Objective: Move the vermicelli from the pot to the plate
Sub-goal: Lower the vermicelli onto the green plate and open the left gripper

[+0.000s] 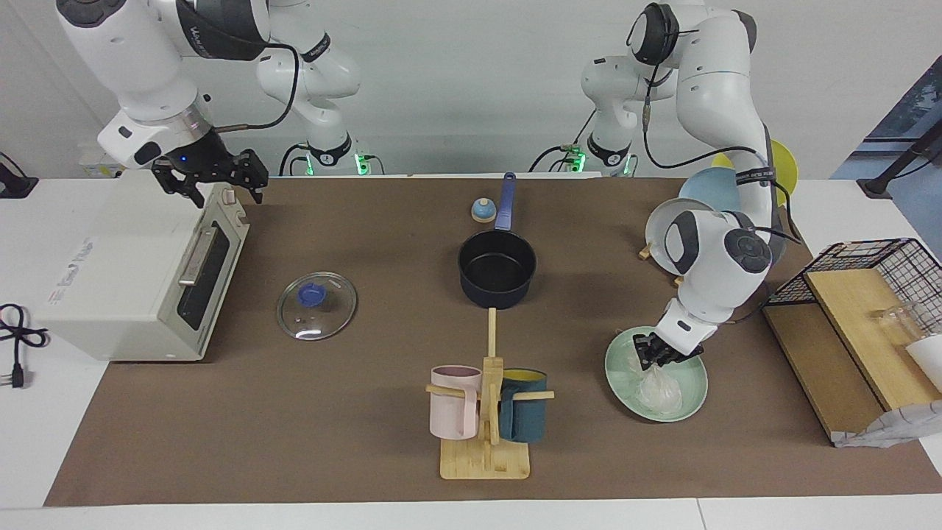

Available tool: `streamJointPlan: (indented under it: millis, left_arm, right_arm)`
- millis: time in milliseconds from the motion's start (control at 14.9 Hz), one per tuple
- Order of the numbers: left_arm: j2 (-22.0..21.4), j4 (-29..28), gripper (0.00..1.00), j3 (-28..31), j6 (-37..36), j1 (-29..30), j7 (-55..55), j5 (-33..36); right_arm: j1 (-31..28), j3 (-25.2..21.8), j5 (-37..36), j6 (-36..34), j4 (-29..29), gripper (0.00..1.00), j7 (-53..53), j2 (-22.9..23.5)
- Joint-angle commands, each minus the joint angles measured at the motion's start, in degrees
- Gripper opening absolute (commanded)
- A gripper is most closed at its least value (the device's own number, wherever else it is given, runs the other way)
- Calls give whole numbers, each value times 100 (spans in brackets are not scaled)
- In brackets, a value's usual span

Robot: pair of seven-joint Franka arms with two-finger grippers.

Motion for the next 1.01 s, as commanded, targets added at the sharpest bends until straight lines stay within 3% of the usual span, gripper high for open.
streamJointPlan:
  millis: [0, 67, 335, 938]
  left_arm:
    - [-137, -232, 62, -34, 47, 97, 286, 122]
    - [-181, -232, 100, -34, -58, 88, 268, 122]
    - [-751, -12, 100, -25, -1111, 97, 251, 122]
    - [-2649, -39, 100, 63, -3019, 106, -453, 307]
  right_arm:
    - [-47, 52, 30, -35, 23, 100, 60, -35]
    - [-47, 52, 30, -35, 23, 100, 60, -35]
    - [-29, 60, 22, -43, 32, 100, 68, -43]
    - [-20, 78, 13, -43, 32, 100, 68, -44]
